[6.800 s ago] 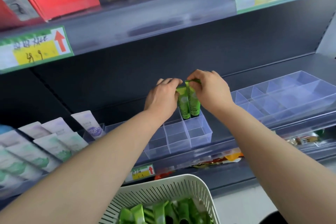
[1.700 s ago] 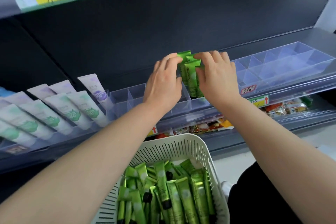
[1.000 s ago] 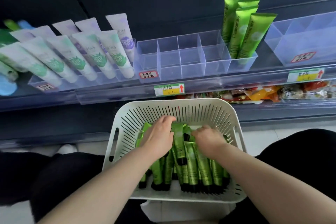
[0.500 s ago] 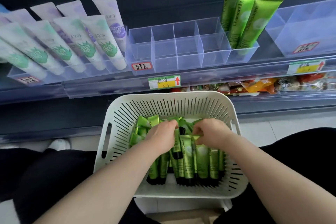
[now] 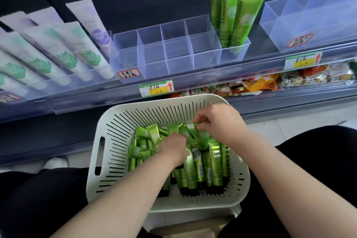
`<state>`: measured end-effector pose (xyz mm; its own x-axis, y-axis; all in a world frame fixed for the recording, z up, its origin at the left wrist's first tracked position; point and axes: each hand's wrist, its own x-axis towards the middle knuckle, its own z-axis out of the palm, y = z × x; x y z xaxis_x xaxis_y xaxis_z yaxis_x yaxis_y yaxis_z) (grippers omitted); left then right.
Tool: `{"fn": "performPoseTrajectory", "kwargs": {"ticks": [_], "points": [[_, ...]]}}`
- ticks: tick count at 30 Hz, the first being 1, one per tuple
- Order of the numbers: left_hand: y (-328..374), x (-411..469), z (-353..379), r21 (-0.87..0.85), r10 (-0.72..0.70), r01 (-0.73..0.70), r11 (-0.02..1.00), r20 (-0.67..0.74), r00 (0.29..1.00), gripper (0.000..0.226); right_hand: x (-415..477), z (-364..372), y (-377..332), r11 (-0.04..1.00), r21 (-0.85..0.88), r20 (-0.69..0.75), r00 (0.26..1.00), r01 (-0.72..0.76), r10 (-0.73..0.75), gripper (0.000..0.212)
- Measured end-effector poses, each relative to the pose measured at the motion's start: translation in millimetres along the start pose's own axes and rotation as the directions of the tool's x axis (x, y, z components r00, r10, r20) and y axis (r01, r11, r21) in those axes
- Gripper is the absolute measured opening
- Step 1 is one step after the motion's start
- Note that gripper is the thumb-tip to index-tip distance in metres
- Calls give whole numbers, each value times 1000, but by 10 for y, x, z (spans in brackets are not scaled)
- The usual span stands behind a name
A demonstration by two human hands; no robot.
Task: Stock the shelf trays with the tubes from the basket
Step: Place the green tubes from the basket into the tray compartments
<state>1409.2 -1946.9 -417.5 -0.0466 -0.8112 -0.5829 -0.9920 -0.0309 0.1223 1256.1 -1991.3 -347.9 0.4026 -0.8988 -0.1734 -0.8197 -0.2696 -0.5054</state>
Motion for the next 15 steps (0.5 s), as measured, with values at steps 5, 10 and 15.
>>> {"fn": "performPoseTrajectory", "kwargs": {"ticks": [5, 10, 15], "points": [[-180, -151, -138, -49, 17, -16, 999, 24, 1000, 47, 6, -32, -45, 1000, 27, -22, 1000, -3, 3, 16], [-318, -464, -365, -251, 71, -91, 964, -87, 994, 24, -35, -132, -207, 997, 10, -82, 993, 80, -79, 15], [-379, -825, -1075, -233, 131, -268, 935, -476, 870, 18, -141, -477, -354, 988, 74, -245, 963, 137, -115, 13]]}}
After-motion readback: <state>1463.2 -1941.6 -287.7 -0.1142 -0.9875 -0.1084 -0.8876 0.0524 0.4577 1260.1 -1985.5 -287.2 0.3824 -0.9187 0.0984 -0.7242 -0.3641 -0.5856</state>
